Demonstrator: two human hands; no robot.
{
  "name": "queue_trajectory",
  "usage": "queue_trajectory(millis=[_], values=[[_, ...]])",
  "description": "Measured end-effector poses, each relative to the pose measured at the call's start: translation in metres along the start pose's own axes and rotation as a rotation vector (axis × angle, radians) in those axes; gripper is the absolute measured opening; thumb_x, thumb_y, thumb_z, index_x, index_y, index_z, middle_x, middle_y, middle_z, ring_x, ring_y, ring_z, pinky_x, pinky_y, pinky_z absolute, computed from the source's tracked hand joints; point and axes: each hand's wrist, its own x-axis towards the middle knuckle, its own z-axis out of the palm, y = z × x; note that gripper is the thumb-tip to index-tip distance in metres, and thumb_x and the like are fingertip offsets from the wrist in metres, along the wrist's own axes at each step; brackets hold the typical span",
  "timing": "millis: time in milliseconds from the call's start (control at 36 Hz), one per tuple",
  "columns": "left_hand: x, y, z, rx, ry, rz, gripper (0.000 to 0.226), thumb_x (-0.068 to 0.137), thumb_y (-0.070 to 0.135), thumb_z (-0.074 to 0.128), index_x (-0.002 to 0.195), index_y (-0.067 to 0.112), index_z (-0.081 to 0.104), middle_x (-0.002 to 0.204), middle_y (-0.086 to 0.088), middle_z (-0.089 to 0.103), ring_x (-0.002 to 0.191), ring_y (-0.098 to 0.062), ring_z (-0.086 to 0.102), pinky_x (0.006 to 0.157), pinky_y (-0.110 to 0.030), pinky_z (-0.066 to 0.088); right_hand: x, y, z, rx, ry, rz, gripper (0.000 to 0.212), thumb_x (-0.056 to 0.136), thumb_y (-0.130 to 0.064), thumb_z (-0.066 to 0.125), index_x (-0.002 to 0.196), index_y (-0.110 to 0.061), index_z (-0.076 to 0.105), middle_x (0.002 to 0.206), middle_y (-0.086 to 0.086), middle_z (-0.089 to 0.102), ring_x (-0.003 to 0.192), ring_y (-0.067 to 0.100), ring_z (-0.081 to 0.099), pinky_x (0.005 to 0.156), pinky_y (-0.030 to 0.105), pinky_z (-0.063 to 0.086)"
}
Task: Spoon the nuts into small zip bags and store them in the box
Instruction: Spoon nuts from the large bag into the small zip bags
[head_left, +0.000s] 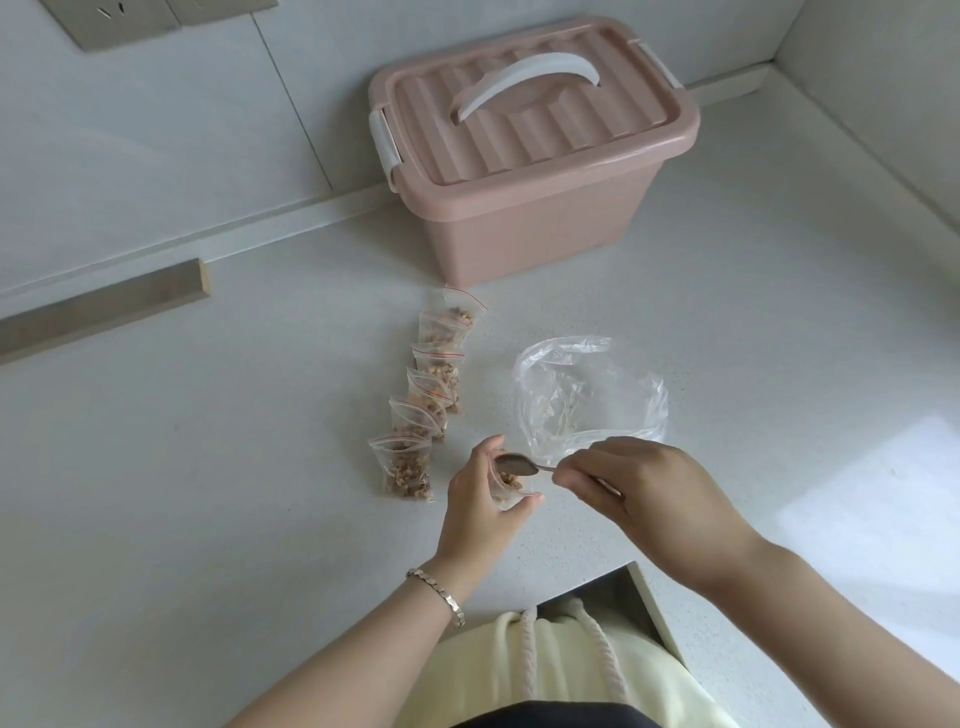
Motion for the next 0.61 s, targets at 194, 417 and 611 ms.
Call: queue_trajectory(millis=[194,417,611], values=[[0.0,-0.002,0.0,0.014,0.015,-0.007,0.054,0.076,0.023,0.073,0.12,0.029,0.042,0.102,0.011,0.057,0.101,-0.01,0.055,0.089,-0.017,0.044,-0.014,0.009,-0.013,0.232,0.164,0.162,0.048,0.092,-0.054,0.034,0.08,-0.023,0.069,0.064,-0.008,0.063,0.063,0.008,0.058,0.058,0.018,0.044],[-0.005,0.003,-0.013,-0.045,-0.002,-0.066,0.057,0.077,0.02,0.073,0.119,0.031,0.036,0.108,0.01,0.057,0.104,0.008,0.048,0.08,0.005,0.029,-0.035,0.042,-0.005,0.833,0.566,0.971,0.03,0.098,-0.023,0.038,0.087,-0.015,0.065,0.067,-0.002,0.07,0.065,0.011,0.067,0.057,0.016,0.053],[-0.007,0.0,-0.022,-0.024,-0.031,-0.082,0.057,0.078,0.017,0.072,0.121,0.029,0.037,0.112,0.017,0.054,0.107,0.006,0.048,0.083,0.004,0.029,-0.047,0.06,0.045,1.111,0.448,1.305,0.023,0.096,-0.028,0.044,0.099,-0.015,0.063,0.092,0.005,0.069,0.085,0.018,0.066,0.068,0.026,0.051]])
